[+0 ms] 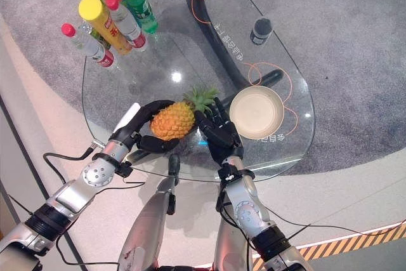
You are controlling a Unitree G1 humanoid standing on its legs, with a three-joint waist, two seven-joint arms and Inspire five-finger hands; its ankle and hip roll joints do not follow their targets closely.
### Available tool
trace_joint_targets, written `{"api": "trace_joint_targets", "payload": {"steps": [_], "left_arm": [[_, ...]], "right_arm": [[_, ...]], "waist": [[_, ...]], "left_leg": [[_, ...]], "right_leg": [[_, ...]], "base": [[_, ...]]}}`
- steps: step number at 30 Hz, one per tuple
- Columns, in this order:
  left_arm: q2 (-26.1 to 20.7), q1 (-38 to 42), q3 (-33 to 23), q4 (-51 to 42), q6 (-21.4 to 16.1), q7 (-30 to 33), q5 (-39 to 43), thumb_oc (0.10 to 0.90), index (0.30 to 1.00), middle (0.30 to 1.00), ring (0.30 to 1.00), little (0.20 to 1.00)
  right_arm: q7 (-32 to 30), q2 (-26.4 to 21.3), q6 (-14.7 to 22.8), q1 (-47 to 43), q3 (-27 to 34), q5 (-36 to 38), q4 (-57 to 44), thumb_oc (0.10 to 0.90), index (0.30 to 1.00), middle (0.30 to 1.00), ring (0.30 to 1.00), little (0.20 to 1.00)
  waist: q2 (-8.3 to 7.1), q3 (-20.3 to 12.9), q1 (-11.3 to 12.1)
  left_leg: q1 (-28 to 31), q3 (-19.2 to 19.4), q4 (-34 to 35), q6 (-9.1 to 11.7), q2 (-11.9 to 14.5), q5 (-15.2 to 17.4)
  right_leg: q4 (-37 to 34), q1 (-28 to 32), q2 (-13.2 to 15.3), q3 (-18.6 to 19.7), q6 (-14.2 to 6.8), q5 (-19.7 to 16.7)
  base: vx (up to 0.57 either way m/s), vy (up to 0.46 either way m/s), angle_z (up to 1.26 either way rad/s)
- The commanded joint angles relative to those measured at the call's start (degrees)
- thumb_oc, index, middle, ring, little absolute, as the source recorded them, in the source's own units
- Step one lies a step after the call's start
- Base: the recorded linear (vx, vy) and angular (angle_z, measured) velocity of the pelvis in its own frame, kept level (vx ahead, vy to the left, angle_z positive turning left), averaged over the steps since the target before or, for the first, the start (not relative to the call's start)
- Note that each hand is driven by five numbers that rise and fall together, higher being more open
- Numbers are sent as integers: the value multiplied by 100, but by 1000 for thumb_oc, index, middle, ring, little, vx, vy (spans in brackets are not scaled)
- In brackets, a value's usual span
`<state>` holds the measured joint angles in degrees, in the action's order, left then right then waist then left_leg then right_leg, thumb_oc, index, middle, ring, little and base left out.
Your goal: Pick up the fruit to the plate
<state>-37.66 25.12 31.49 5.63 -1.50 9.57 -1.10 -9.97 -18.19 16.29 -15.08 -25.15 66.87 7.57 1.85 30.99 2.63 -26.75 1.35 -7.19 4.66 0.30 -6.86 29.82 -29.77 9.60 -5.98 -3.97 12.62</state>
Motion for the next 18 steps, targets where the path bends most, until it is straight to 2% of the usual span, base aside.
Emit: {"api": "trace_joint_targets", "payload": {"steps": [1,5,9,15,18], "left_arm": [[-113,56,463,-1007,-518,-149,-586,100,300,300,300,200],[-152,206,602,-974,-510,-15,-1075,100,300,300,300,200],[-189,336,747,-986,-397,-108,-1158,100,300,300,300,200],[-193,473,927,-906,-402,-200,-1287,100,300,300,300,200],[-244,556,989,-891,-554,-150,-1417,100,300,300,300,200]], "right_arm": [[-178,115,430,-895,110,-517,-673,800,900,900,900,900],[-458,135,296,-929,34,-484,-636,800,900,900,900,900],[-413,142,263,-980,-66,-366,-664,800,900,900,900,900],[-426,223,356,-1115,-133,-33,-658,800,900,900,900,900],[-331,293,483,-1137,-100,491,-575,800,900,900,900,900]], "waist": [[-143,-119,-193],[-168,-119,-190],[-186,-119,-192],[-196,-119,-183],[-187,-119,-171]], "left_leg": [[-45,199,-1237,-416,-458,910],[-70,201,-1277,-423,-449,940],[-100,209,-1309,-424,-448,945],[-144,204,-1376,-424,-452,973],[-143,200,-1398,-427,-454,990]], "right_leg": [[-1698,464,-24,-90,-161,-1634],[-1665,428,-16,-86,-165,-1626],[-1661,407,-13,-86,-166,-1638],[-1642,371,-5,-64,-183,-1650],[-1632,375,15,-70,-192,-1652]], "base": [[36,7,1],[18,3,1],[0,0,0],[17,2,0],[0,0,0]]}}
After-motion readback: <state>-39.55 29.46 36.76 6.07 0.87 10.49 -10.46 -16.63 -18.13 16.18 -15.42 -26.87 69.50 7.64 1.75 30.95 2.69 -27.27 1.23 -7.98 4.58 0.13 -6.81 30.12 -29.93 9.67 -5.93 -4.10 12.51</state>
